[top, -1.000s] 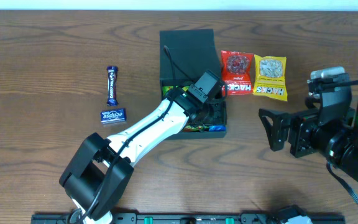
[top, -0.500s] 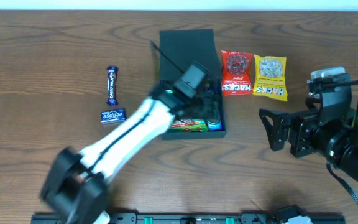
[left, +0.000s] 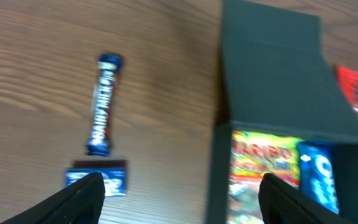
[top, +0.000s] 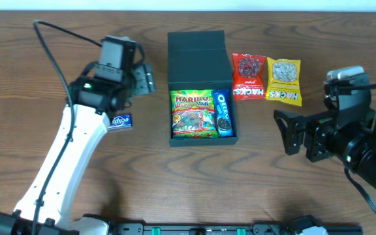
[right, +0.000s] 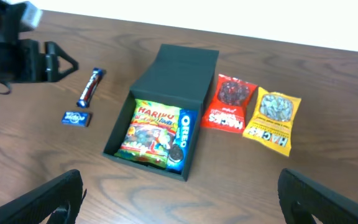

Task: Pack container
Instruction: 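Release the Oreo pack beside the Haribo bag and withdraw left gripper, then reach right gripper to the red Hacks bag and grasp it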

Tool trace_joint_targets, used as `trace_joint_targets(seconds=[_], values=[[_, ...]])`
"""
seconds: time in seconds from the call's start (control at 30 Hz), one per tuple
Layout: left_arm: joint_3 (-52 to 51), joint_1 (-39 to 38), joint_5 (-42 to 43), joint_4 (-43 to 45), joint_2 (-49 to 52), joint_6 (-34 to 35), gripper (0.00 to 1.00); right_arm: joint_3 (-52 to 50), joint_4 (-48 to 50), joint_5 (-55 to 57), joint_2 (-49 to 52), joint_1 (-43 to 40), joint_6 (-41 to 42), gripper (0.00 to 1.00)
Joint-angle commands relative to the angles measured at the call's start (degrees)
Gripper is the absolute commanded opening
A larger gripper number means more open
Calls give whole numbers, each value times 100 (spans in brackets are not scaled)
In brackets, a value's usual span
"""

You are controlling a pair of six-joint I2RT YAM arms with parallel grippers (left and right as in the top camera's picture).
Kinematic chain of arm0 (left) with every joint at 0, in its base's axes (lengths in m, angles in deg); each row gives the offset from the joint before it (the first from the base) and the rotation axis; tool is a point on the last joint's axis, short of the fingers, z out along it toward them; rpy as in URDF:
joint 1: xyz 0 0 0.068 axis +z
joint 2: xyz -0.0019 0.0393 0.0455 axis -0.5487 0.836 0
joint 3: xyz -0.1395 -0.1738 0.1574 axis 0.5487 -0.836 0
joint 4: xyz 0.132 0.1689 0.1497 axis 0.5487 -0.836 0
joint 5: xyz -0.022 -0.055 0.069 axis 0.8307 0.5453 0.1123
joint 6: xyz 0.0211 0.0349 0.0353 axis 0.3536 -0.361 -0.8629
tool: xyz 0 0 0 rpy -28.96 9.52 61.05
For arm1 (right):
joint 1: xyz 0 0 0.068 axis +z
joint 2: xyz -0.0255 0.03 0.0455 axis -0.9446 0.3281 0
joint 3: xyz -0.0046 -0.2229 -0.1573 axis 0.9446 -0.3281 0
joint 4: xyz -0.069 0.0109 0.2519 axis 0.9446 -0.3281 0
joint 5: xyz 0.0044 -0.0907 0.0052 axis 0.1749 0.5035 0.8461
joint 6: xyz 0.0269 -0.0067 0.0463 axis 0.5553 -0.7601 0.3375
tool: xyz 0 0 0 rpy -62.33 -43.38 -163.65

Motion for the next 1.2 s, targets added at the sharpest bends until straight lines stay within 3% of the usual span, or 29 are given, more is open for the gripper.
trace_joint_targets(seconds=[0.0,0.27,0.67,1.0,1.17], values=[[81,313,-140,-33,4,-413,81,48,22,214,70,-31,-125,99],[76,570,-111,-103,4,-501,81,-81,280,1067,1034,-31,-116,99],[76,570,-79,-223,4,-501,82,-83,1985,1075,3574,-177,74,99],[76,570,76,-297,4,-494,82,-83,2500,1071,5088,-748,439,99],[76,570,223,-293,4,-476,82,-83,2592,1064,5753,-879,439,92]])
